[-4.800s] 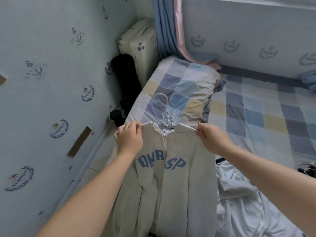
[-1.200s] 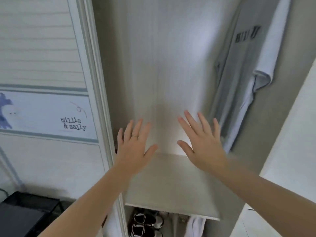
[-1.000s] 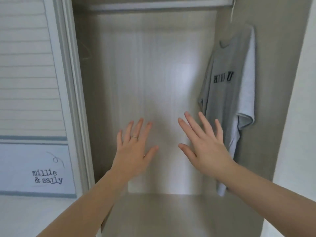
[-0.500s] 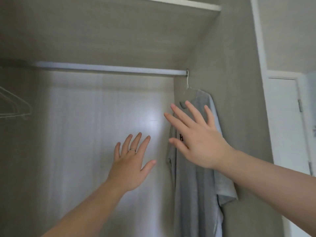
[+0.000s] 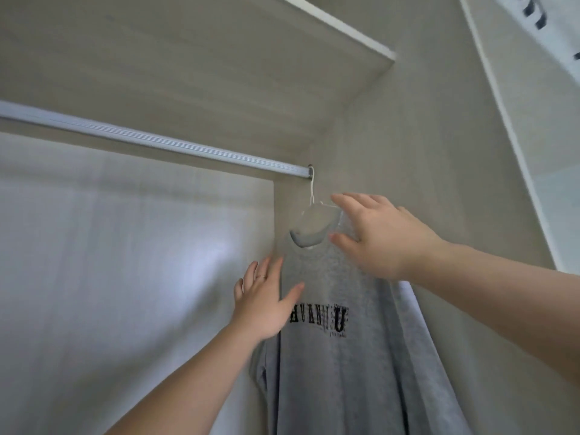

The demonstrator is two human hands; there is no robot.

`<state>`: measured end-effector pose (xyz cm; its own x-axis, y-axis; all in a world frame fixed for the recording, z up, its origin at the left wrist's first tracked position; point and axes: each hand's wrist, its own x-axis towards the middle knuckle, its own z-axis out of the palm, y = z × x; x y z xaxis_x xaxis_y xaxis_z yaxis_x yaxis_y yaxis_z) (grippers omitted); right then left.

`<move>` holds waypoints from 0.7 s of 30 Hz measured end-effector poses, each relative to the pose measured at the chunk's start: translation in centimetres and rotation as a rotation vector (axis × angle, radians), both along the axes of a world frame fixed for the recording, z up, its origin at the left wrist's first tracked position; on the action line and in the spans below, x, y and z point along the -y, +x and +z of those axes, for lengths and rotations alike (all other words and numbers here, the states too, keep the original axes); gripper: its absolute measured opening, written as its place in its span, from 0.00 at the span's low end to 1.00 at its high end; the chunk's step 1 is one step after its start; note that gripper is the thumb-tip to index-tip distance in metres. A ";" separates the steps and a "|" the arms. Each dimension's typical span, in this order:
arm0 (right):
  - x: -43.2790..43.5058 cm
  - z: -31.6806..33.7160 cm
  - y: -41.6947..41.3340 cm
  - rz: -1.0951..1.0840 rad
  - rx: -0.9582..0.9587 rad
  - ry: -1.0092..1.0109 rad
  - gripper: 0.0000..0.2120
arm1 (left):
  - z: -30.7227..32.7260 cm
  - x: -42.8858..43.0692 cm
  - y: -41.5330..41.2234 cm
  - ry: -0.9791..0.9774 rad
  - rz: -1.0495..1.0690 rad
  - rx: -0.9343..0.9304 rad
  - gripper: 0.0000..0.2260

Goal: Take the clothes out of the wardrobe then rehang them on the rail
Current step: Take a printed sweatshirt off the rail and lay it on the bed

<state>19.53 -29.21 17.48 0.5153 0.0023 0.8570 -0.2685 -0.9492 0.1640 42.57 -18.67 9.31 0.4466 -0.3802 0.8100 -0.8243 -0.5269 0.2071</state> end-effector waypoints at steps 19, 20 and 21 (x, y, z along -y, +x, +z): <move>0.3 4.7 8.9 -0.489 0.006 0.039 0.13 | 1.8 9.5 5.4 -0.181 -0.558 -0.404 0.46; 0.4 4.8 9.1 -0.474 0.020 0.053 0.11 | 1.7 9.7 5.4 -0.186 -0.571 -0.415 0.46; 0.6 4.9 9.3 -0.459 0.040 0.070 0.07 | 1.7 9.7 5.5 -0.196 -0.585 -0.422 0.45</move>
